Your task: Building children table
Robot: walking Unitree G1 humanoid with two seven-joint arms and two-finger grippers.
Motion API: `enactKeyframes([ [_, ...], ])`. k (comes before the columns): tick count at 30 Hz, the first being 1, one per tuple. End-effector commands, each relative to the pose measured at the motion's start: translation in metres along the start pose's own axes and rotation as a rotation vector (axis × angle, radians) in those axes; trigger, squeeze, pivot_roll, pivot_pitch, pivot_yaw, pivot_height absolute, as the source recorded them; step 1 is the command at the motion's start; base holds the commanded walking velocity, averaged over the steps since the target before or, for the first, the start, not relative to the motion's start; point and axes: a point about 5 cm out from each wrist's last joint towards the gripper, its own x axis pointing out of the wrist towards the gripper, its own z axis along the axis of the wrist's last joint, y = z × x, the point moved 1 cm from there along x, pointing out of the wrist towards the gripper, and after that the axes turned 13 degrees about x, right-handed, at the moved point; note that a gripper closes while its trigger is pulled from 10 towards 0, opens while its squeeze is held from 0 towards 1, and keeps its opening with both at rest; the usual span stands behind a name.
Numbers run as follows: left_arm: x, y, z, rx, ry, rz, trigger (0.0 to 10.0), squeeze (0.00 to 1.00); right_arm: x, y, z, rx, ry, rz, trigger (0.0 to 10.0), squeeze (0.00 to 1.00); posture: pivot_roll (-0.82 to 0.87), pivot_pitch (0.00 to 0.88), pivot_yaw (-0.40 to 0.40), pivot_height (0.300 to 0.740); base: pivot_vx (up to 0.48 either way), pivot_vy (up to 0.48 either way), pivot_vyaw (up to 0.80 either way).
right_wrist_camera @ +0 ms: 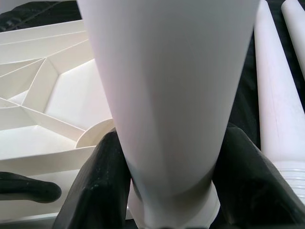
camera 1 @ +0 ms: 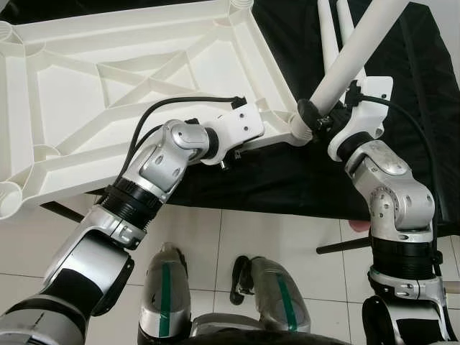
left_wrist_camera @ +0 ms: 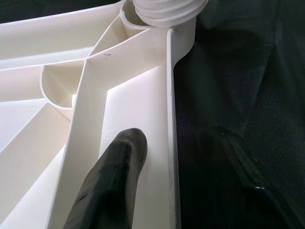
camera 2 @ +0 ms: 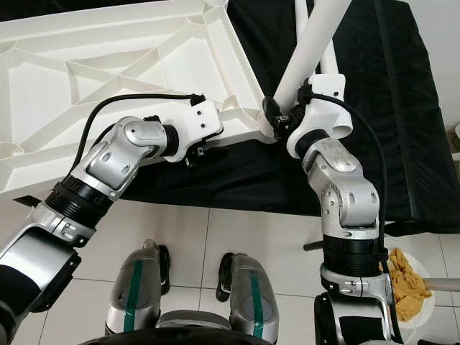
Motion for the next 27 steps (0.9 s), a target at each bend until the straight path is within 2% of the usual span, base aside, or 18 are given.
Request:
enactKeyframes([
  [1, 0.002, -0.006, -0.021, -0.034, 0.096, -0.009, 10.0, 0.0, -0.003, -0.008, -0.008, 0.009, 0.031, -0.034, 10.0, 0.0, 0.06, 0.089, -0.062, 0.74, 0.0, 0.0, 0.0],
  [9, 0.002, -0.005, -0.02, -0.032, 0.093, -0.006, 10.0, 0.0, 0.007, -0.004, -0.015, 0.074, 0.02, -0.054, 10.0, 0.0, 0.07, 0.089, -0.059, 0.74, 0.0, 0.0, 0.0],
  [11, 0.002, -0.004, -0.02, -0.032, 0.093, -0.004, 10.0, 0.0, 0.013, -0.002, -0.018, 0.116, 0.018, -0.063, 10.0, 0.0, 0.07, 0.09, -0.06, 0.74, 0.0, 0.0, 0.0],
  [15, 0.002, -0.004, -0.02, -0.031, 0.093, -0.003, 10.0, 0.0, 0.015, -0.002, -0.019, 0.131, 0.02, -0.069, 10.0, 0.0, 0.07, 0.089, -0.06, 0.74, 0.0, 0.0, 0.0],
  [18, 0.001, -0.004, -0.02, -0.029, 0.092, -0.001, 10.0, 0.0, 0.019, -0.009, -0.025, 0.19, 0.036, -0.097, 10.0, 0.0, 0.07, 0.088, -0.061, 0.74, 0.0, 0.0, 0.0],
  [27, 0.001, -0.003, -0.02, -0.026, 0.092, 0.004, 10.0, 0.0, 0.018, -0.016, -0.027, 0.219, 0.04, -0.133, 10.0, 0.0, 0.07, 0.087, -0.062, 0.74, 0.0, 0.0, 0.0],
])
